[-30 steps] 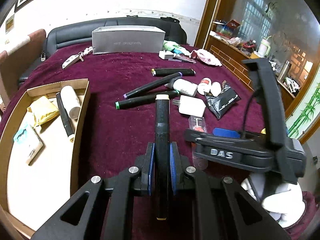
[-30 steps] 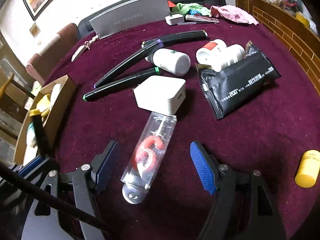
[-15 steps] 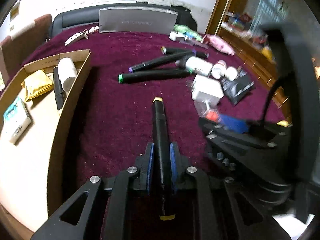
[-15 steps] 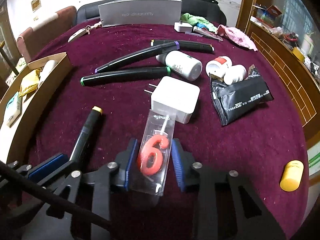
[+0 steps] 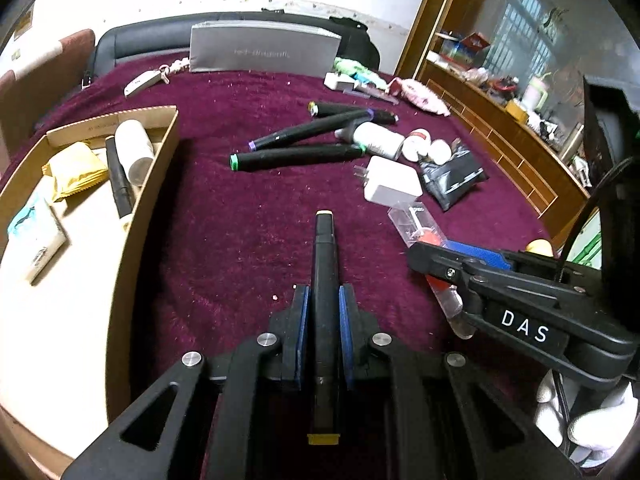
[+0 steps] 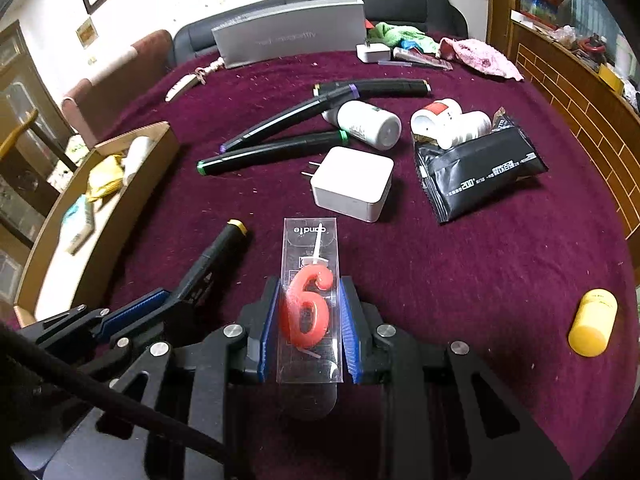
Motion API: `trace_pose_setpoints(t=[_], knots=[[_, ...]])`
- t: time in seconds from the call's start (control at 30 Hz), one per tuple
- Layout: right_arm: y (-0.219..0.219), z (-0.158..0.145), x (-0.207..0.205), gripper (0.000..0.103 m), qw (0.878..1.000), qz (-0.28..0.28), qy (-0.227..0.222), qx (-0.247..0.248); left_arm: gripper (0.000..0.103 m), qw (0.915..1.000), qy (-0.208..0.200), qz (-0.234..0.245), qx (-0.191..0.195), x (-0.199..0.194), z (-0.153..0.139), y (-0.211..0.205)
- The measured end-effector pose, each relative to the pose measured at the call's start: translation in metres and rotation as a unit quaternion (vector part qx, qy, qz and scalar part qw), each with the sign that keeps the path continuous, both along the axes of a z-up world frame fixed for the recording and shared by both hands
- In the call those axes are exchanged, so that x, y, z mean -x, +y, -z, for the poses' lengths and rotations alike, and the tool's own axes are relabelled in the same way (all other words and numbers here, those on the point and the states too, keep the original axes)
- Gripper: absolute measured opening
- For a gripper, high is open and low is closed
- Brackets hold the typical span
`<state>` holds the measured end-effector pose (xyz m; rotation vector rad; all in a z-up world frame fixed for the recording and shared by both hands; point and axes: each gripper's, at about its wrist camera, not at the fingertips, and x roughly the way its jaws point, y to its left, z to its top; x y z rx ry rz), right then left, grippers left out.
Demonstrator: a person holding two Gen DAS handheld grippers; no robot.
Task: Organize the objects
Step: 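Grasp the red candle box with the right gripper, then place the marker with the left gripper in the tray while the right gripper places the candle box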
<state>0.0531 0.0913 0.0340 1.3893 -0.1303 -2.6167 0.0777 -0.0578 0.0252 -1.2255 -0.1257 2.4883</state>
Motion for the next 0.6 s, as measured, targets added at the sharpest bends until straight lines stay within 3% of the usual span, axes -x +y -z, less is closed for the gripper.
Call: trace_pose_setpoints(t=[0.3,0.6], knots=[[0.000,-0.016,-0.020,0.025,0.999,-0.011,0.011,0.034,0.012,0.9987,0.043,-0.007,-0.028,-0.028,-0.033,-0.015],[-0.024,-0.051,-0.034,0.025,0.997,-0.047,0.040,0.051,0.012,0.9945,0.080,-0.056,-0.038,-0.044,-0.063,-0.065]])
